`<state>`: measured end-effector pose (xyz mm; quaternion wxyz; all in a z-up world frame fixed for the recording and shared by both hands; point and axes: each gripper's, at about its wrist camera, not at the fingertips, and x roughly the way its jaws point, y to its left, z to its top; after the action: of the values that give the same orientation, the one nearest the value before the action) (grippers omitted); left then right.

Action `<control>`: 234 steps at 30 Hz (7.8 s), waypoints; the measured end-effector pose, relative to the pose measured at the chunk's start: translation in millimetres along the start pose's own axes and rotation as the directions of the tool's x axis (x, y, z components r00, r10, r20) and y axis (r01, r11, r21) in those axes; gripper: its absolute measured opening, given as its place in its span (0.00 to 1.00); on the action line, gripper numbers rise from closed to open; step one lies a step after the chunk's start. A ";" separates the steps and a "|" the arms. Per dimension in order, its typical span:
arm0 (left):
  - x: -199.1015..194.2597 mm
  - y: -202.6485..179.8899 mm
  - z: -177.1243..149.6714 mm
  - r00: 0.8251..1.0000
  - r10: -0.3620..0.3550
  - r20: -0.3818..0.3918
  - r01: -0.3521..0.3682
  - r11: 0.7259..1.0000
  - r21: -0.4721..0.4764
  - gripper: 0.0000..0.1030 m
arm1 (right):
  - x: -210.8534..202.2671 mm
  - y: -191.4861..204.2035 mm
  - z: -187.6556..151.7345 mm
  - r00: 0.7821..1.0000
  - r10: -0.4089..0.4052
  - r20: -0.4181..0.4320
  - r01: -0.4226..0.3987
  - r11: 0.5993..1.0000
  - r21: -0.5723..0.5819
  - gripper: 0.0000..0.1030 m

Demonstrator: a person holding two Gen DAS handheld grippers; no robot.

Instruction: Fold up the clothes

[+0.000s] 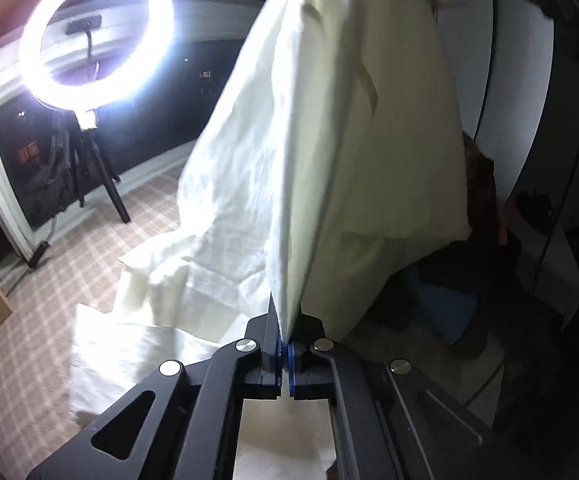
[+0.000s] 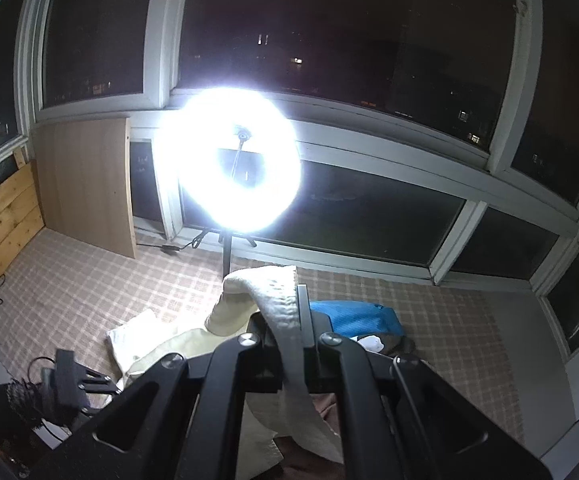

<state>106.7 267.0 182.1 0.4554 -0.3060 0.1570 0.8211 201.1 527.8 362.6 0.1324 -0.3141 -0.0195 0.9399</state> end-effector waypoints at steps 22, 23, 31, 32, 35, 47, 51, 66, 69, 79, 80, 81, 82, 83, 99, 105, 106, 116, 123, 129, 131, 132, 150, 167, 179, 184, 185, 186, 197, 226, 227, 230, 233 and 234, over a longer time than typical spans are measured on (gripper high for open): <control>-327.6 59.5 60.5 0.879 0.450 0.159 -0.477 0.823 0.309 0.01 | -150.6 138.2 100.0 0.965 0.029 0.260 -0.028 1.000 -0.010 0.03; -330.6 61.6 55.7 0.878 0.459 0.138 -0.478 0.819 0.319 0.01 | -151.2 145.4 101.4 0.967 0.026 0.254 -0.026 1.000 -0.003 0.03; -443.8 38.9 43.4 0.832 0.463 0.304 -0.548 0.771 0.324 0.01 | -273.5 208.6 114.0 0.865 -0.058 0.499 0.072 0.997 -0.010 0.03; -438.6 42.7 35.4 0.845 0.467 0.260 -0.533 0.776 0.339 0.01 | -263.9 220.4 114.1 0.880 -0.073 0.469 0.092 0.996 -0.017 0.03; -418.6 46.4 3.9 0.862 0.493 0.116 -0.496 0.774 0.394 0.01 | -231.4 249.7 108.9 0.929 -0.101 0.356 0.126 0.991 -0.049 0.03; -459.0 31.8 -25.5 0.871 0.463 0.166 -0.485 0.751 0.449 0.01 | -281.5 308.1 100.4 0.852 -0.171 0.494 0.262 0.958 -0.119 0.03; -418.6 53.1 -13.0 0.891 0.447 0.080 -0.432 0.779 0.454 0.01 | -233.9 311.4 107.1 0.875 -0.177 0.451 0.273 0.949 -0.157 0.03; -79.2 288.7 -74.6 0.796 0.385 -0.467 -0.324 0.923 0.209 0.01 | 221.8 312.3 116.9 0.973 -0.210 0.091 0.229 0.895 -0.383 0.03; -20.7 320.0 -99.2 0.770 0.337 -0.542 -0.319 0.939 0.130 0.01 | 306.2 330.8 93.9 0.974 -0.227 0.024 0.211 0.852 -0.479 0.03; 45.5 365.1 -106.9 0.737 0.265 -0.622 -0.333 0.943 0.008 0.06 | 409.4 323.9 79.6 0.955 -0.206 -0.215 0.070 0.856 -0.512 0.50; 47.7 366.3 -105.4 0.737 0.255 -0.626 -0.330 0.944 -0.004 0.07 | 407.0 321.5 82.1 0.957 -0.197 -0.215 0.064 0.861 -0.505 0.50; 51.1 367.1 -102.6 0.733 0.257 -0.630 -0.334 0.943 -0.003 0.11 | 402.3 319.2 85.1 0.959 -0.189 -0.209 0.061 0.865 -0.498 0.50; 54.6 367.9 -99.8 0.729 0.260 -0.633 -0.337 0.942 -0.002 0.19 | 397.7 316.8 88.0 0.962 -0.180 -0.204 0.059 0.870 -0.490 0.50; 57.4 368.7 -97.0 0.726 0.262 -0.636 -0.339 0.941 0.000 0.24 | 393.0 314.5 91.0 0.965 -0.172 -0.198 0.057 0.874 -0.483 0.50; 8.0 383.5 -92.1 0.780 0.255 -0.571 -0.350 0.935 -0.061 0.27 | 352.2 293.4 115.7 0.961 -0.085 -0.262 -0.016 0.932 -0.361 0.61; -38.1 392.7 -130.6 0.790 0.245 -0.562 -0.379 0.916 -0.134 0.26 | 320.2 284.0 130.6 0.976 0.034 -0.215 -0.078 0.977 -0.196 0.61; -48.7 388.9 -140.0 0.797 0.236 -0.556 -0.375 0.915 -0.150 0.26 | 315.4 286.2 128.4 0.975 0.052 -0.214 -0.095 0.977 -0.192 0.61; -122.9 310.2 -247.0 0.825 0.034 -0.565 -0.316 0.856 -0.410 0.28 | 231.2 305.6 -4.7 0.920 0.226 -0.319 -0.268 0.959 -0.093 0.61; -156.2 256.5 -279.6 0.874 -0.026 -0.485 -0.283 0.785 -0.551 0.28 | 126.7 255.4 -51.3 0.922 0.258 -0.288 -0.221 0.963 0.155 0.61; -183.6 209.6 -290.0 0.852 -0.037 -0.522 -0.277 0.814 -0.510 0.29 | 20.3 203.6 -46.3 0.970 0.166 -0.176 -0.131 0.972 0.194 0.61; -180.6 208.1 -295.0 0.856 -0.049 -0.514 -0.276 0.797 -0.537 0.29 | 15.3 199.4 -46.7 0.976 0.145 -0.165 -0.109 0.972 0.209 0.61; -173.5 208.7 -297.5 0.857 -0.058 -0.513 -0.275 0.790 -0.548 0.29 | 15.2 198.6 -49.0 0.977 0.140 -0.163 -0.102 0.970 0.222 0.61; -176.8 206.4 -307.1 0.861 0.025 -0.507 -0.340 0.770 -0.540 0.00 | 106.6 272.1 -160.8 0.854 0.304 -0.422 -0.191 0.938 0.288 0.61; -140.5 170.6 -303.7 0.796 0.145 -0.588 -0.440 0.805 -0.397 0.04 | 98.5 270.8 -164.8 0.873 0.297 -0.388 -0.179 0.933 0.313 0.61; -175.2 220.3 -316.8 0.783 0.157 -0.602 -0.538 0.657 -0.528 0.58 | 99.4 268.5 -177.5 0.866 0.300 -0.399 -0.157 0.922 0.353 0.61; -146.5 229.3 -312.0 0.806 0.148 -0.573 -0.498 0.692 -0.522 0.56 | 98.9 277.2 -174.5 0.862 0.306 -0.403 -0.168 0.924 0.342 0.61; -144.0 229.4 -310.0 0.814 0.152 -0.561 -0.490 0.698 -0.522 0.49 | 98.5 279.1 -174.1 0.862 0.307 -0.404 -0.170 0.925 0.339 0.61; -146.2 229.3 -307.3 0.824 0.141 -0.548 -0.474 0.702 -0.531 0.17 | 98.1 280.8 -174.2 0.861 0.306 -0.406 -0.171 0.926 0.335 0.61; -229.2 256.2 -264.9 0.803 0.310 -0.509 -0.537 0.748 -0.390 0.10 | 100.9 288.8 -207.4 0.831 0.324 -0.453 -0.152 0.915 0.374 0.61; -153.3 16.4 -215.0 0.845 -0.028 -0.533 -0.153 0.944 -0.291 0.46 | 96.4 301.5 -293.1 0.823 0.263 -0.503 -0.377 0.916 -0.138 0.36; -159.0 16.4 -214.3 0.847 -0.014 -0.532 -0.174 0.938 -0.301 0.46 | 97.3 304.6 -293.0 0.820 0.288 -0.495 -0.403 0.904 -0.143 0.36; -173.1 17.5 -212.5 0.849 0.032 -0.528 -0.233 0.919 -0.319 0.46 | 98.3 310.2 -290.5 0.810 0.343 -0.476 -0.457 0.878 -0.145 0.25; -170.9 28.4 -213.5 0.848 0.062 -0.527 -0.267 0.908 -0.322 0.46 | 96.4 306.7 -282.3 0.806 0.382 -0.453 -0.473 0.875 -0.103 0.06; -170.9 31.7 -213.9 0.848 0.067 -0.526 -0.275 0.904 -0.327 0.46 | 91.0 304.5 -277.6 0.808 0.396 -0.436 -0.476 0.875 -0.089 0.06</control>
<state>224.9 23.8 128.5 0.2517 -0.5781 0.1306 0.7651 224.5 245.0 50.3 -0.1180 -0.5086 -0.0103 0.8528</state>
